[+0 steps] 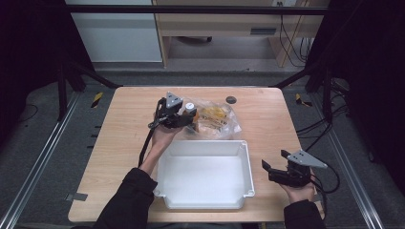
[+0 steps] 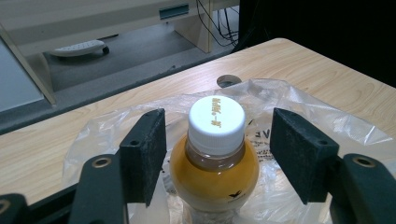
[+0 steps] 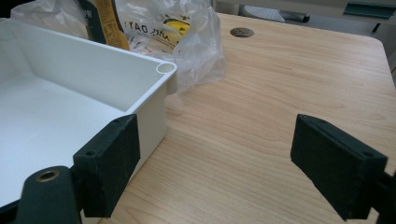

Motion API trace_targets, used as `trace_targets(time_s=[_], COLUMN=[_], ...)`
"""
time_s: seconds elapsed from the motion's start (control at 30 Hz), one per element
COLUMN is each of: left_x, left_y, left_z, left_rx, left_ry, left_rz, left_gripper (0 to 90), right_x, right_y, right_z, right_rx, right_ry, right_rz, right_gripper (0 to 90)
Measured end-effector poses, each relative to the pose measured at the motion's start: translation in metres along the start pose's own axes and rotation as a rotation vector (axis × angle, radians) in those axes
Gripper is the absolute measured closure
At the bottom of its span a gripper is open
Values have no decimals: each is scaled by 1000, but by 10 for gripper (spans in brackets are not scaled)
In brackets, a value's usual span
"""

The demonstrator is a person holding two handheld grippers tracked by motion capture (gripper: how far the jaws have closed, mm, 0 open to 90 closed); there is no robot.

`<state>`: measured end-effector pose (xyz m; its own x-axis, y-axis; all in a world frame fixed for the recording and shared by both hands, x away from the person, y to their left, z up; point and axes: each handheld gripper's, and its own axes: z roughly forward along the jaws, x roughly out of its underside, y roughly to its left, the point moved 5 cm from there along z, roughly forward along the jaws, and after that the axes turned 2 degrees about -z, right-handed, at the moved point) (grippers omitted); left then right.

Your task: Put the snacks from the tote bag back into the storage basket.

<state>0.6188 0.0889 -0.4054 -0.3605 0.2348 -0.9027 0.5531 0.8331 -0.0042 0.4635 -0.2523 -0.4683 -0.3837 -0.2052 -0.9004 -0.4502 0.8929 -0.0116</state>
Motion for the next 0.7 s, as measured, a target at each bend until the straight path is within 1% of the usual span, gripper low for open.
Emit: trace_targets(time_s=[0.27,0.4,0.6,0.7], left_x=[4,4,5,5], left_y=[2,2,4,3], left_z=[8,10,13,14], left_rx=[-3,-6,-11,-6], left_ry=[10,6,7,3], left_rz=[-19,-22,-37,-33], left_gripper=[415,440,477,490], right_x=[0,0,0,0], right_y=[0,0,0,0], right_z=[0,0,0,0], right_rx=[-1,-1,-2,-2], right_ry=[0,-1,0,0], right_rz=[4,3,4,3], right_gripper=[159,159,159,160])
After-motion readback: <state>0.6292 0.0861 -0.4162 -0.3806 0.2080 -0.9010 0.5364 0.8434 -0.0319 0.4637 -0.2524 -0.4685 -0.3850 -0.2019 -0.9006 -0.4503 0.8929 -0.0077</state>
